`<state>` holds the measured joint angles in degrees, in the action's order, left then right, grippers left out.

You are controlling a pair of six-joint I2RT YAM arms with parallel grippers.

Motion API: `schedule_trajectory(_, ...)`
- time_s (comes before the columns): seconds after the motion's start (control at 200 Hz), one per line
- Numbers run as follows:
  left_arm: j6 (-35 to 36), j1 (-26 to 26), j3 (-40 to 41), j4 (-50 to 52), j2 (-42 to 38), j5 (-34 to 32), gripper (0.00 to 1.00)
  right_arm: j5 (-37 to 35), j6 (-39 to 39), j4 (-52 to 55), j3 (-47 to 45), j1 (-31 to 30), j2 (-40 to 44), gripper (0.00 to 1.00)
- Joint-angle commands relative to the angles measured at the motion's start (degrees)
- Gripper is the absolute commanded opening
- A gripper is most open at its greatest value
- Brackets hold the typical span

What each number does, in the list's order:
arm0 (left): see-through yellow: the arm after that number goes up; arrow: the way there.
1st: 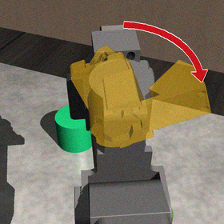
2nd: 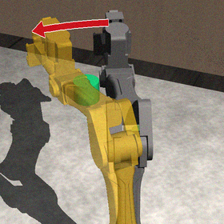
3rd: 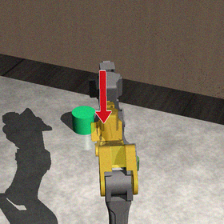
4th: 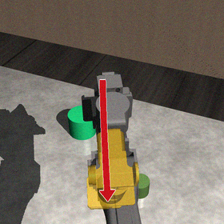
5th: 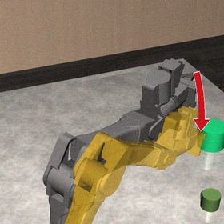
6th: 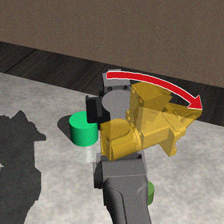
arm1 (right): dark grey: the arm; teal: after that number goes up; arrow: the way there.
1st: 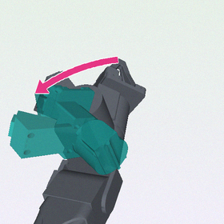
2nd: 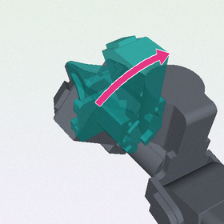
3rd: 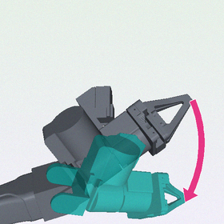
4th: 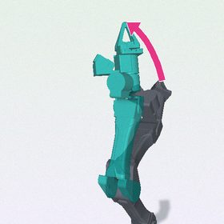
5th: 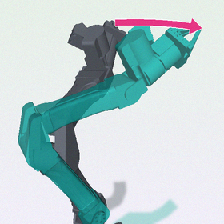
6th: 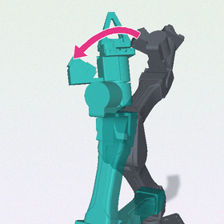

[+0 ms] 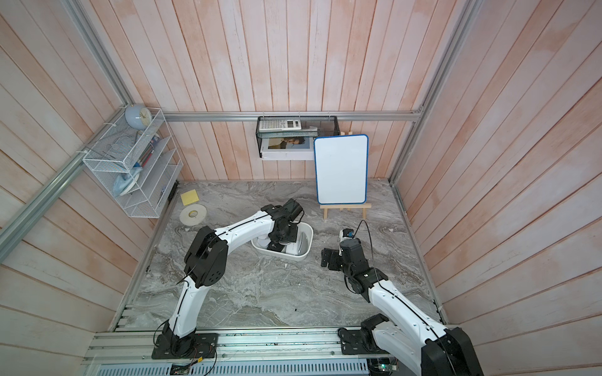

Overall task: Take out the mouse from the storage box
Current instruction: Pick up the mouse from the storage box.

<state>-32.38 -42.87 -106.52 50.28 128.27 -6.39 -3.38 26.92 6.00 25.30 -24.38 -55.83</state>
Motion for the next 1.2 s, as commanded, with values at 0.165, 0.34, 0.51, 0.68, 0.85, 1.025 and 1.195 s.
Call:
schedule_trajectory(0.165,0.5,-1.2,1.5,-1.4,-5.3,-2.3,0.58,-0.4,-0.3,-0.5,0.6,-0.2,-0.3,0.98)
schedule_trajectory(0.34,-0.3,-1.5,6.1,-2.9,-10.1,-2.0,0.58,-0.3,-0.1,-0.6,0.5,-0.2,-0.2,0.98)
schedule_trajectory(0.51,-0.8,-1.4,10.4,-3.5,-14.2,-0.3,0.58,-0.3,0.3,-0.7,0.4,-0.3,-0.5,0.98)
schedule_trajectory(0.68,-0.9,-0.4,14.6,-3.8,-18.7,0.0,0.58,-0.1,0.9,-0.7,0.4,-0.2,-0.6,0.98)
schedule_trajectory(0.85,-1.0,2.9,19.6,-4.9,-23.9,0.1,0.58,-0.1,1.3,-0.5,0.3,-0.2,-0.5,0.98)
schedule_trajectory(1.025,-0.6,7.7,25.0,-5.4,-29.0,-0.4,0.58,-0.4,1.3,-0.1,0.3,-0.3,-0.3,0.98)
schedule_trajectory(1.195,-0.2,13.3,30.0,-6.3,-33.1,-0.9,0.58,-0.4,1.4,0.1,0.6,-0.2,-0.5,0.97)
